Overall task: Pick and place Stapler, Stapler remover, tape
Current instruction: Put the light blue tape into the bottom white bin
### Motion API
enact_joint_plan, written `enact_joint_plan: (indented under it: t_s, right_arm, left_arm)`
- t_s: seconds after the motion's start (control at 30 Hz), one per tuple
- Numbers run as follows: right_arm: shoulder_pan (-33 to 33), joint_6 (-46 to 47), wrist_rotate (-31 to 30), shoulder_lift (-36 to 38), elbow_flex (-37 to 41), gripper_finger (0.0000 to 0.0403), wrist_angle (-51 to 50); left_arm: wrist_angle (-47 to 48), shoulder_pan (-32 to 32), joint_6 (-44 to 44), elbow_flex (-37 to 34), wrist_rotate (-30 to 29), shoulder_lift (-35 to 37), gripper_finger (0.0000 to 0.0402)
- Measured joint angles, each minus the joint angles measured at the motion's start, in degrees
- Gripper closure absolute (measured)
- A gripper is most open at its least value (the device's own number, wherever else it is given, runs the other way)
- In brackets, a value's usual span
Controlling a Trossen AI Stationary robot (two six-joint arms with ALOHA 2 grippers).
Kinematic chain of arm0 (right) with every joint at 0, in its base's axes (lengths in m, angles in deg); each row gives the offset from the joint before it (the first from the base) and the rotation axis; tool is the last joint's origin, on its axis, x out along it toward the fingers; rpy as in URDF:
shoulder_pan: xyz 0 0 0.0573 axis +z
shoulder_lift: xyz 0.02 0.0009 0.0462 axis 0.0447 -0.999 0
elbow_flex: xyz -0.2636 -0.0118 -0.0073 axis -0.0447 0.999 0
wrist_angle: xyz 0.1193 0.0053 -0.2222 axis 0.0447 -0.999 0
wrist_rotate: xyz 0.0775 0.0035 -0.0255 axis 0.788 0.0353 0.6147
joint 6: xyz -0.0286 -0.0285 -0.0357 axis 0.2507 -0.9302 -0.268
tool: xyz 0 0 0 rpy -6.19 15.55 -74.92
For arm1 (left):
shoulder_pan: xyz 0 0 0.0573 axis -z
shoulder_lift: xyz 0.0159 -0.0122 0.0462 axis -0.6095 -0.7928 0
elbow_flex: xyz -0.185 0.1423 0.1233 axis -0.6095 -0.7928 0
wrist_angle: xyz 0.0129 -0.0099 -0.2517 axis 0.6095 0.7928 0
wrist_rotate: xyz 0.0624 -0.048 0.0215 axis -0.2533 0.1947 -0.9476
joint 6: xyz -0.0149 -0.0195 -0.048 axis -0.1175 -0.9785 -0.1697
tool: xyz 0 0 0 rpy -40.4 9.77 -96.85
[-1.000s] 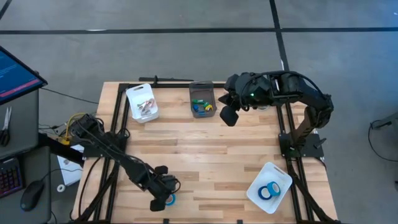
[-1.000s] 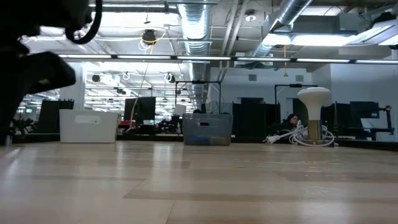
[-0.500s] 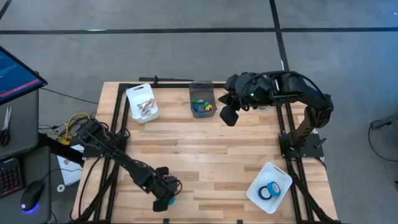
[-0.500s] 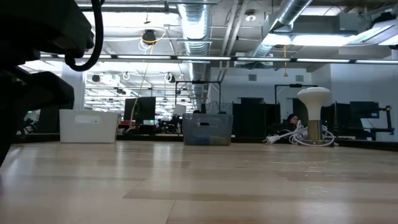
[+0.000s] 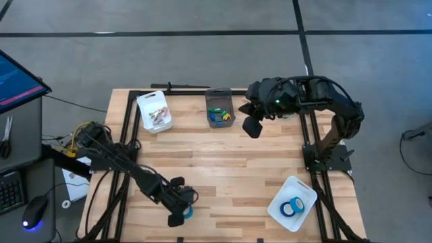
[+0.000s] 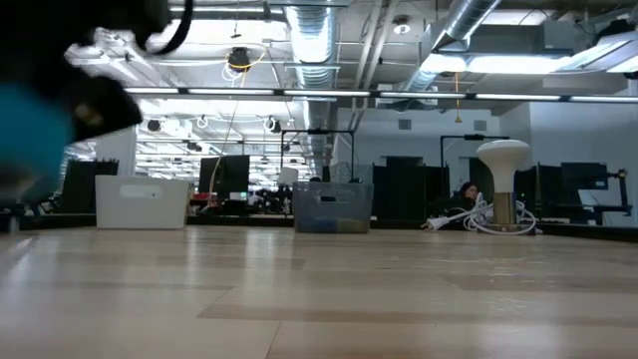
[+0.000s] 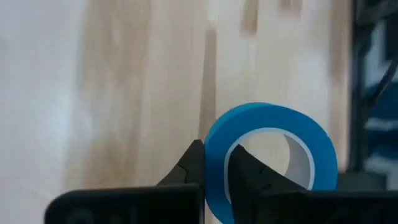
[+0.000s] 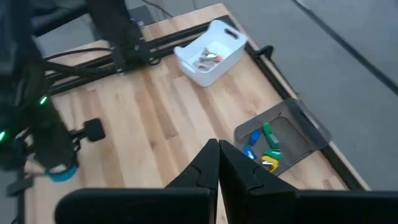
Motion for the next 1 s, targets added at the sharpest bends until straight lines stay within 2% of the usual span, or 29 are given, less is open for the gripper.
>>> enact_joint_plan:
  t_s: [0.27,0.43,0.57,0.7,0.87,1.0]
  right_arm:
    - [1.59,-2.38,3.33,3.73,-0.09,0.0403,-2.99]
    - [3.92,0.15,1.11,7.3,0.0,0.0403,-7.21]
    - [7.08,4.28,-2.16,9.37,0.32,0.0403,-9.65]
    - [10.69,6.78,-2.48,10.8,2.2,0.0403,-9.87]
    - [15.1,10.9,-5.47,11.93,7.64,0.0403,-9.78]
    - [17.67,13.72,-7.09,13.15,15.2,0.0403,-6.42]
  left_arm:
    - [-0.3,-7.75,7.39,0.04,-10.3,12.37,0.0385]
    - [-3.43,-15.87,15.15,0.12,-12.11,18.46,0.0385]
    - [-14.09,-21.82,19.88,0.07,-7.71,19.69,0.0385]
    - [-24.33,-25.95,23.43,0.23,-2.83,19.68,0.0385]
    - [-24.91,-30.74,24.29,0.15,0.86,19.67,0.0385]
    - [-25.98,-32.73,24.28,0.14,3.2,19.67,0.0385]
